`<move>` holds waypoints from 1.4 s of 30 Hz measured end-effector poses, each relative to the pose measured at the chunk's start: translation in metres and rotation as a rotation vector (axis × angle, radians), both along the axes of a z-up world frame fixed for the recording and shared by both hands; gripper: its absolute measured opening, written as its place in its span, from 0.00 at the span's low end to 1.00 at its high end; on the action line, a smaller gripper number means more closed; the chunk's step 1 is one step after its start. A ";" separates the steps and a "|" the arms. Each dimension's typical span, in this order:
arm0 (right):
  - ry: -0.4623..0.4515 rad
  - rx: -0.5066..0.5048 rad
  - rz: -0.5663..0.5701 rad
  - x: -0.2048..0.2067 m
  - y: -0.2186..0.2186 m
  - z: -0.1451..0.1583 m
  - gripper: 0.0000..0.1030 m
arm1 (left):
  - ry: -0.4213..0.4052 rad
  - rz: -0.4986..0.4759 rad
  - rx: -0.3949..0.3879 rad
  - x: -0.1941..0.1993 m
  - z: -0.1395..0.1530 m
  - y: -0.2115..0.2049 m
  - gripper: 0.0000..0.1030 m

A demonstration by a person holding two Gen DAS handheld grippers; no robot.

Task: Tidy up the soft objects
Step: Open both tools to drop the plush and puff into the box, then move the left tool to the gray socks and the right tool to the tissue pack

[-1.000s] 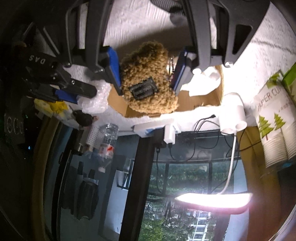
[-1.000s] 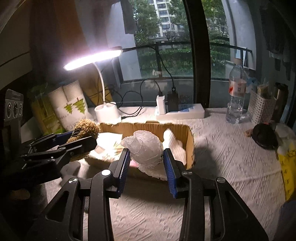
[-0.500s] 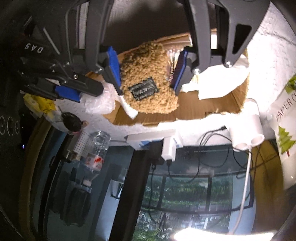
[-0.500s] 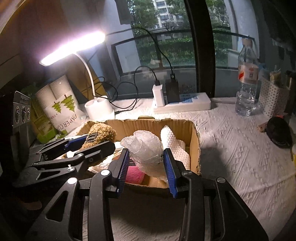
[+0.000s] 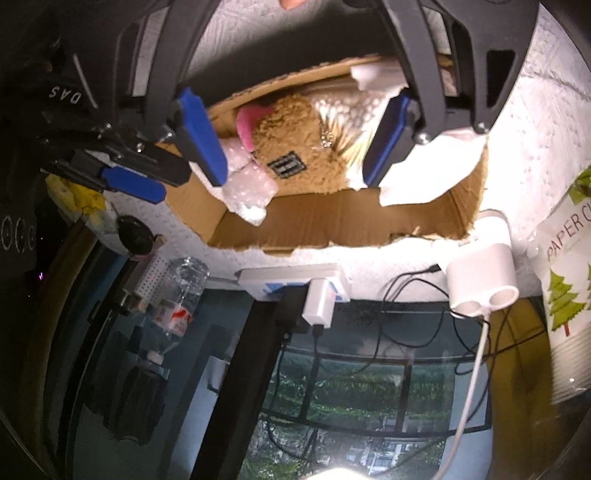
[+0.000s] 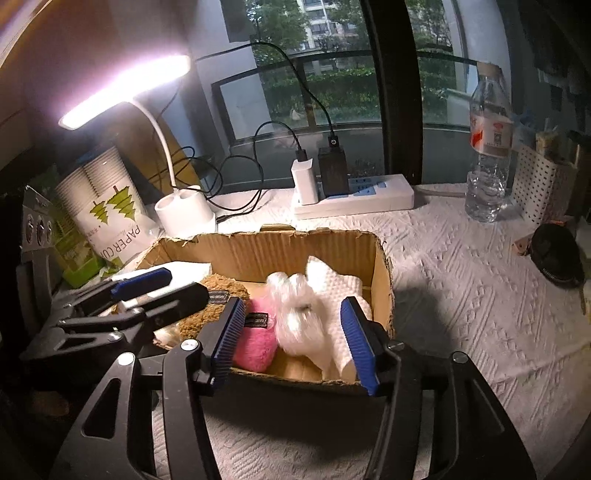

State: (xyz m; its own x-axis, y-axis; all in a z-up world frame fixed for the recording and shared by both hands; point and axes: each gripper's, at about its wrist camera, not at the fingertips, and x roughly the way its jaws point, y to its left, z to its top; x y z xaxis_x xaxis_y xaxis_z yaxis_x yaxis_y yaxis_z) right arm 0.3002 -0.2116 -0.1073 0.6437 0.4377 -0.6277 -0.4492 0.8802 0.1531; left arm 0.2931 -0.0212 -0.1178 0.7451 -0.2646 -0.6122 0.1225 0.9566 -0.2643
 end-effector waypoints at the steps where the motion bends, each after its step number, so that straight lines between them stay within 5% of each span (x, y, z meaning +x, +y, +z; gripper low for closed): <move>1: -0.005 -0.004 -0.001 -0.002 0.000 0.001 0.56 | -0.006 0.002 -0.003 -0.002 0.002 0.001 0.75; 6: -0.027 -0.012 -0.006 -0.017 -0.001 0.010 0.56 | -0.032 0.014 -0.012 -0.019 0.013 0.008 0.82; 26: -0.083 -0.030 -0.013 -0.082 0.011 0.033 0.56 | -0.106 0.031 -0.012 -0.092 0.042 0.031 0.84; 42: -0.054 -0.062 -0.014 -0.135 0.011 0.015 0.56 | -0.081 0.044 -0.010 -0.145 0.029 0.046 0.84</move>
State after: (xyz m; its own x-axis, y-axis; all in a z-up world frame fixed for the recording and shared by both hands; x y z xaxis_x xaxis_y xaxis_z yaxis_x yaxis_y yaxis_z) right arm 0.1656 -0.2009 -0.0922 0.6835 0.3893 -0.6175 -0.4426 0.8937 0.0736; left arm 0.1479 0.0245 -0.0887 0.8033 -0.2366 -0.5465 0.1020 0.9588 -0.2652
